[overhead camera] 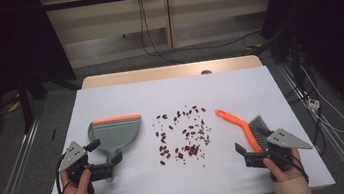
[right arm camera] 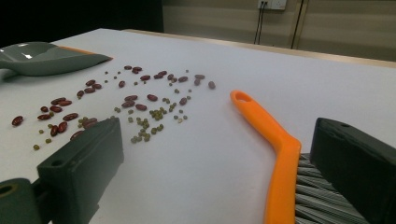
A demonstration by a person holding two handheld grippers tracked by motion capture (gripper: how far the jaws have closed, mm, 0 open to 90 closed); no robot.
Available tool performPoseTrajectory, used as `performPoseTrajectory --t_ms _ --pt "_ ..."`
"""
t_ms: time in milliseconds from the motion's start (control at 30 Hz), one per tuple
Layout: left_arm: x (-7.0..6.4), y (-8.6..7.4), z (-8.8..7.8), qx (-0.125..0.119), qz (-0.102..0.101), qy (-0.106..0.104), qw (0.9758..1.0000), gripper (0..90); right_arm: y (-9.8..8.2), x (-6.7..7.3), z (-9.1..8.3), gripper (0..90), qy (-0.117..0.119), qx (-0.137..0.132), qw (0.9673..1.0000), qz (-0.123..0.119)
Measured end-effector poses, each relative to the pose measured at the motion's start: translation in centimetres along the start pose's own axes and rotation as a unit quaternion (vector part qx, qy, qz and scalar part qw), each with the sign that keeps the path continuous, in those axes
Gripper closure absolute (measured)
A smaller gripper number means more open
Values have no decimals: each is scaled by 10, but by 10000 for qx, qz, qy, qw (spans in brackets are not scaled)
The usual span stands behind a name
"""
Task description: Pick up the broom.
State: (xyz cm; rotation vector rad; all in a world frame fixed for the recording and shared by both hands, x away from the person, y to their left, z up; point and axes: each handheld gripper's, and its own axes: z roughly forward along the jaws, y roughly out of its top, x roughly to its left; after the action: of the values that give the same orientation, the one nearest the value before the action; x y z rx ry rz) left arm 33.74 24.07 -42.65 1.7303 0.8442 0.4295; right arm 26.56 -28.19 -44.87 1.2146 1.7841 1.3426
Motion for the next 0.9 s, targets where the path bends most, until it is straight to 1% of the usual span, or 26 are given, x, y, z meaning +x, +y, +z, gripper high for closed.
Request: performPoseTrajectory --t_ms 400,467,500,533,600,667,700,767,800,900 --pt "0 -1 1 10 -16 -6 10000 25 3 0 1 43 73 -14 10000 -38" --pt "0 0 1 1 -27 -2 10000 24 5 -1 2 53 146 -47 9999 -45" --pt "0 0 1 1 -27 -2 10000 25 7 -1 2 53 162 -78 9998 -82" --pt "1 0 1 -11 -38 -2 10000 25 8 -1 3 54 161 -107 9998 -62" --pt "0 0 1 -4 -42 -13 10000 25 12 -4 4 66 179 -87 9998 -68" --pt "0 -1 1 13 -36 -30 10000 25 16 -6 6 69 99 -32 9999 -89" --pt "0 -1 1 12 -32 -30 10000 25 18 -7 7 70 81 -15 10000 -31" --pt "0 -1 1 7 -33 -33 10000 25 20 -9 9 72 72 22 10000 -61" --pt "0 -1 1 -4 -58 -34 10000 25 21 -10 10 79 45 68 10000 -23" --pt "0 -1 1 -5 -65 -28 10000 25 27 -16 15 97 84 257 9996 -93"
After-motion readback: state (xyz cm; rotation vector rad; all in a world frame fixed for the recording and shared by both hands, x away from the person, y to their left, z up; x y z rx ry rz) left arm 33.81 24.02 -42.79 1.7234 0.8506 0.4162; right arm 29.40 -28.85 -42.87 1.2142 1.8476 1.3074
